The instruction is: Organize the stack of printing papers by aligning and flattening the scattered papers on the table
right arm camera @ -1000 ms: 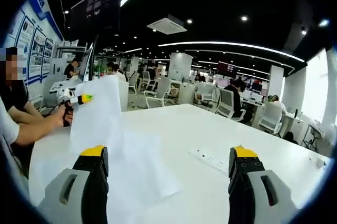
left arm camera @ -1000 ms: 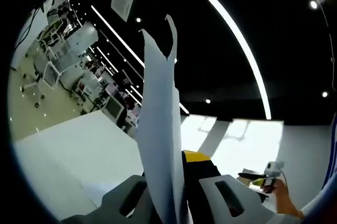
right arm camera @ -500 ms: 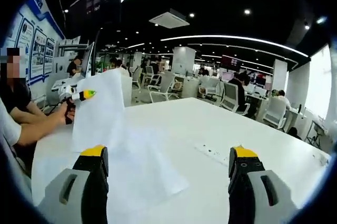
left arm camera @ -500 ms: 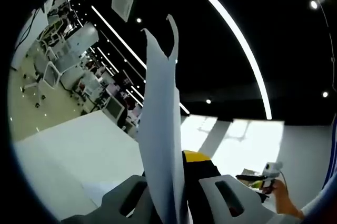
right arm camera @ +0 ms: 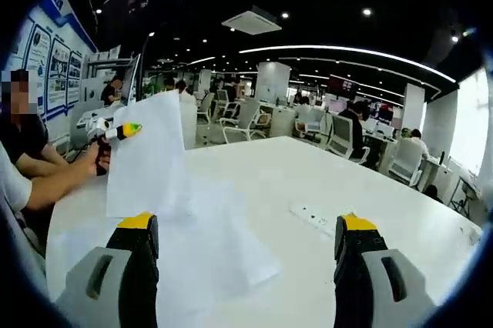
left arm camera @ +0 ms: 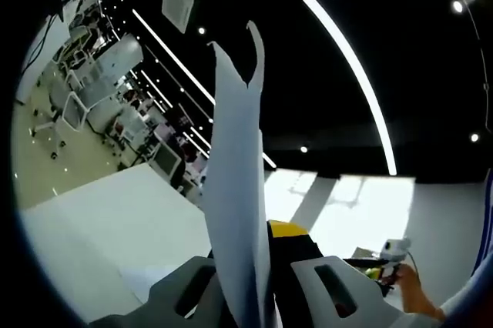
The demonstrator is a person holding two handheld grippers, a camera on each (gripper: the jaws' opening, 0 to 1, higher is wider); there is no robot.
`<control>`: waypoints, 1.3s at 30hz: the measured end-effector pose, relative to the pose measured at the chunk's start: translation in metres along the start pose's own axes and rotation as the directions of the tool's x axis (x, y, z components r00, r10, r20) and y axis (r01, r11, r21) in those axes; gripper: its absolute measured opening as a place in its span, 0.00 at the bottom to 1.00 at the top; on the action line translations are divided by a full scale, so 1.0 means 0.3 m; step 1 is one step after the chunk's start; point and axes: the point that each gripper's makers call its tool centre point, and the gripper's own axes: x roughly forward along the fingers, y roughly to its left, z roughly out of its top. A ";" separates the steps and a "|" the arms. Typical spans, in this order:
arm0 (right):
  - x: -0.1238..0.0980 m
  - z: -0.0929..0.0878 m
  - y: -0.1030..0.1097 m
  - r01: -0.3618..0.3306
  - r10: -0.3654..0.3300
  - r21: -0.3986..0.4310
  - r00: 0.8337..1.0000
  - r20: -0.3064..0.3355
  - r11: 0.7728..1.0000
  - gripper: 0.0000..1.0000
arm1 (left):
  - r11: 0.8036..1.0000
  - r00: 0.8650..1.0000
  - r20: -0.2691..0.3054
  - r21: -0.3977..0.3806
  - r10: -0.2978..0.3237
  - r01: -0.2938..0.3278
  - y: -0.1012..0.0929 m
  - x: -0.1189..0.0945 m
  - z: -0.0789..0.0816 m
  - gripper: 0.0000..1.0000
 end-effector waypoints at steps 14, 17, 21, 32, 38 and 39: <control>0.021 -0.023 0.016 -0.016 0.016 -0.010 0.999 -0.031 1.000 0.90 | 1.000 1.000 0.002 0.005 0.000 0.000 0.003 0.000 0.006 0.06; 0.021 -0.023 0.017 -0.017 0.017 -0.011 0.999 -0.032 1.000 0.90 | 1.000 1.000 0.002 0.004 0.000 0.000 0.003 0.000 0.007 0.06; 0.034 -0.032 0.018 -0.021 0.021 -0.006 0.999 -0.040 1.000 0.90 | 1.000 1.000 0.006 0.003 0.002 -0.002 0.004 -0.001 0.008 0.06; 0.046 -0.040 0.022 -0.028 0.027 -0.007 0.998 -0.048 1.000 0.90 | 1.000 1.000 0.008 -0.001 -0.004 0.004 -0.008 -0.004 0.004 0.06; 0.058 -0.067 0.031 -0.031 0.030 -0.009 0.997 -0.078 0.999 0.90 | 1.000 1.000 0.008 -0.002 0.003 -0.003 -0.001 -0.003 0.000 0.06; 0.057 -0.068 0.031 -0.032 0.031 -0.010 0.996 -0.079 0.999 0.90 | 1.000 1.000 0.009 -0.003 0.002 -0.002 -0.001 -0.002 0.000 0.06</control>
